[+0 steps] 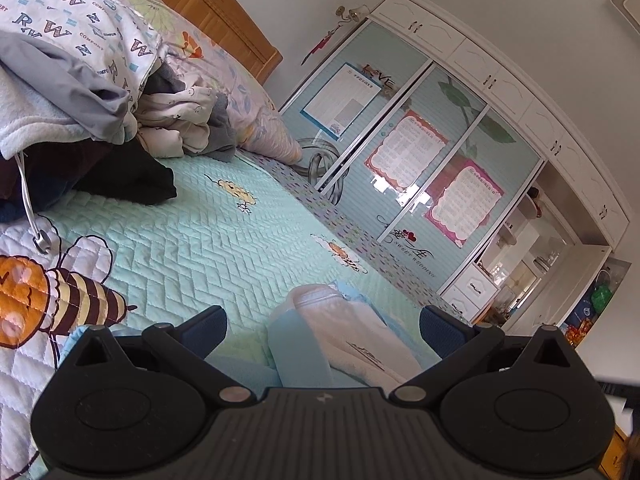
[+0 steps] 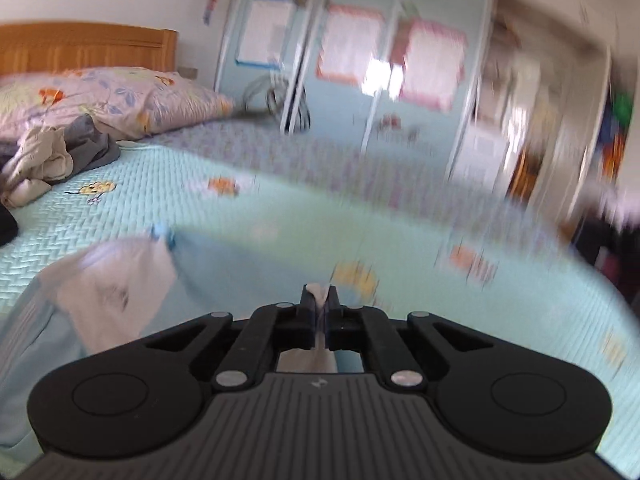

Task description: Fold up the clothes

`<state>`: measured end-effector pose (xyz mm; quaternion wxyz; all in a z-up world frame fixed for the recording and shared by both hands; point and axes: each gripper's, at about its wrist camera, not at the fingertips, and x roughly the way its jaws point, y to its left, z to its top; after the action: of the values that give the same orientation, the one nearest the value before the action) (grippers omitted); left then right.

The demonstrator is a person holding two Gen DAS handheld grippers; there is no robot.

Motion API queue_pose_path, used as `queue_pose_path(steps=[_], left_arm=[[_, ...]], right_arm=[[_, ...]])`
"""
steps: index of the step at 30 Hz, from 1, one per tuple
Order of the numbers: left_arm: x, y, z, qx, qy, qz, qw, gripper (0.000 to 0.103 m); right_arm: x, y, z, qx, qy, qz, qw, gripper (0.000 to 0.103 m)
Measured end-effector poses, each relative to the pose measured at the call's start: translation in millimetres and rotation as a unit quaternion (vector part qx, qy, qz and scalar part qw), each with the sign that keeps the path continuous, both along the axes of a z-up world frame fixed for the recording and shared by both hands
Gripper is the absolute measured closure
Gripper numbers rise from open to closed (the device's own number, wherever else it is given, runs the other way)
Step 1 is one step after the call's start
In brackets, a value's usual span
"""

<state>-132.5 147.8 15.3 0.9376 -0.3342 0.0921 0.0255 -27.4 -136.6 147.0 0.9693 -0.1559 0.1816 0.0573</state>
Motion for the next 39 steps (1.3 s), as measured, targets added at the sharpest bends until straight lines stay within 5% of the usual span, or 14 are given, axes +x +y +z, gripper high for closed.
queue_pose_path(steps=[4, 11, 20, 23, 26, 27, 28, 30, 31, 36, 38, 39], left_arm=[[-0.2, 2.4, -0.1, -0.005, -0.001, 0.002, 1.0000, 0.001], [0.5, 6.7, -0.8, -0.013, 0.000, 0.003, 0.9999, 0.001], [2.3, 6.9, -2.7, -0.017, 0.005, -0.001, 0.9998, 0.001], [2.8, 3.6, -2.6, -0.011, 0.005, -0.001, 0.9999, 0.001], [3.7, 2.1, -3.2, -0.008, 0.007, 0.001, 0.9999, 0.001], [4.1, 1.7, -3.6, -0.006, 0.008, 0.002, 0.9999, 0.001], [4.5, 1.3, -4.0, -0.004, 0.009, 0.002, 0.9999, 0.001], [5.3, 0.3, -4.9, -0.001, 0.012, 0.002, 0.9999, 0.001], [5.9, -0.2, -5.2, 0.000, 0.013, 0.002, 0.9999, 0.001], [8.0, -1.5, -6.6, 0.003, 0.020, -0.003, 0.9998, 0.001], [7.8, -0.6, -6.7, 0.000, 0.019, -0.004, 0.9998, 0.001], [7.6, 0.1, -6.7, -0.002, 0.018, -0.004, 0.9998, 0.001]], right_arm=[[6.1, 33.7, 45.6, -0.079, -0.061, 0.026, 0.995, 0.099], [18.2, 61.4, 82.6, -0.183, -0.117, 0.037, 0.975, 0.099], [-1.6, -59.7, 81.1, -0.186, -0.095, -0.116, 0.971, 0.103], [-3.9, -115.9, 74.8, -0.132, -0.050, -0.169, 0.976, 0.103], [-7.4, -142.1, 57.9, 0.004, 0.013, -0.135, 0.991, 0.093], [-7.6, -143.0, 48.7, 0.058, 0.036, -0.111, 0.991, 0.083], [-6.7, -139.3, 36.8, 0.107, 0.060, -0.088, 0.989, 0.061], [-3.5, -128.1, 10.1, 0.208, 0.112, -0.039, 0.971, 0.027], [-0.5, -120.7, -4.9, 0.265, 0.141, -0.016, 0.954, 0.024], [14.5, -89.3, -87.6, 0.479, 0.261, -0.018, 0.838, 0.024], [17.2, -84.3, -111.2, 0.524, 0.275, -0.040, 0.805, 0.024], [17.6, -82.9, -116.0, 0.531, 0.271, -0.052, 0.801, 0.025]])
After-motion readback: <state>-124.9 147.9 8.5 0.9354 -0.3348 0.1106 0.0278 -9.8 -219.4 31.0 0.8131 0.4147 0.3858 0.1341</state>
